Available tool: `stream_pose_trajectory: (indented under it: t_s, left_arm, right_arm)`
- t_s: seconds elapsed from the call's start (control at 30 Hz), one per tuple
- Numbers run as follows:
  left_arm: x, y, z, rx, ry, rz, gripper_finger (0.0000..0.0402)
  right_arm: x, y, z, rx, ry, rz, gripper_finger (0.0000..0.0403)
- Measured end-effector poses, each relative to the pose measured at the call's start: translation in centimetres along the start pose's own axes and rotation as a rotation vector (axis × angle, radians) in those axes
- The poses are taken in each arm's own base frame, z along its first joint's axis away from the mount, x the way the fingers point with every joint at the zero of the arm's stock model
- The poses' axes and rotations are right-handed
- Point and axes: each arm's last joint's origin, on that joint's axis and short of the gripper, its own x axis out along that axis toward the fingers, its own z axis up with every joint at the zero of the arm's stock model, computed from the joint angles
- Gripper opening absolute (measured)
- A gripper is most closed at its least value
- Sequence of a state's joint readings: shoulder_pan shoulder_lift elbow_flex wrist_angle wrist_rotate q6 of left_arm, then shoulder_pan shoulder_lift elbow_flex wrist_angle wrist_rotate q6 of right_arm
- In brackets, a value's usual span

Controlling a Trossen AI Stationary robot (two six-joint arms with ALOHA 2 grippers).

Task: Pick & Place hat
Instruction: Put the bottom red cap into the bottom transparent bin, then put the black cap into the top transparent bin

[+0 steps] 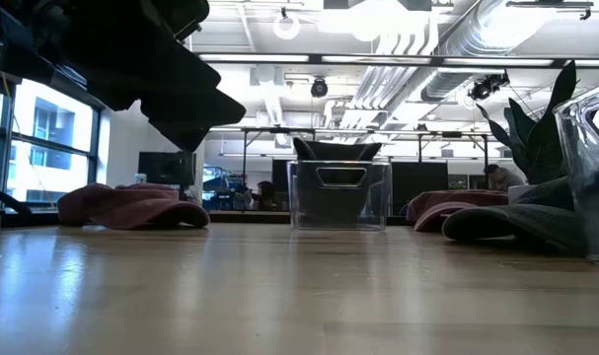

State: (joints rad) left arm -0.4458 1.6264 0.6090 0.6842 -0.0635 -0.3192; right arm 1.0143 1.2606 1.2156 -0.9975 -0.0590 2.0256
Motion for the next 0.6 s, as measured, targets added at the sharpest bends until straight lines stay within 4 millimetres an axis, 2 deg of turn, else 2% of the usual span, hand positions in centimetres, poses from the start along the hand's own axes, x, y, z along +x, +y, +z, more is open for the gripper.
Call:
stream_pose_trajectory:
  t_s: [0.1,0.2,0.43,0.5,0.6]
  left_arm:
    - [0.0,0.0,0.0,0.0,0.0,0.0,0.0152]
    - [0.0,0.0,0.0,0.0,0.001,0.0,0.0152]
    - [0.0,0.0,0.0,0.001,0.001,0.001,0.0152]
    - [0.0,0.0,0.0,0.007,-0.001,0.0,0.0152]
    - [0.0,0.0,0.0,0.012,-0.002,0.002,0.0152]
  right_arm:
    - [-0.1,1.0,1.2,-0.046,-0.124,0.101,0.008]
    - [-0.1,2.1,2.7,-0.166,-0.296,0.191,0.0079]
    - [0.8,4.4,5.7,-0.665,-0.673,0.292,0.0084]
    - [1.2,4.8,6.8,-0.807,-0.735,0.285,0.0087]
    - [1.5,4.9,9.1,-0.922,-0.74,0.23,0.0098]
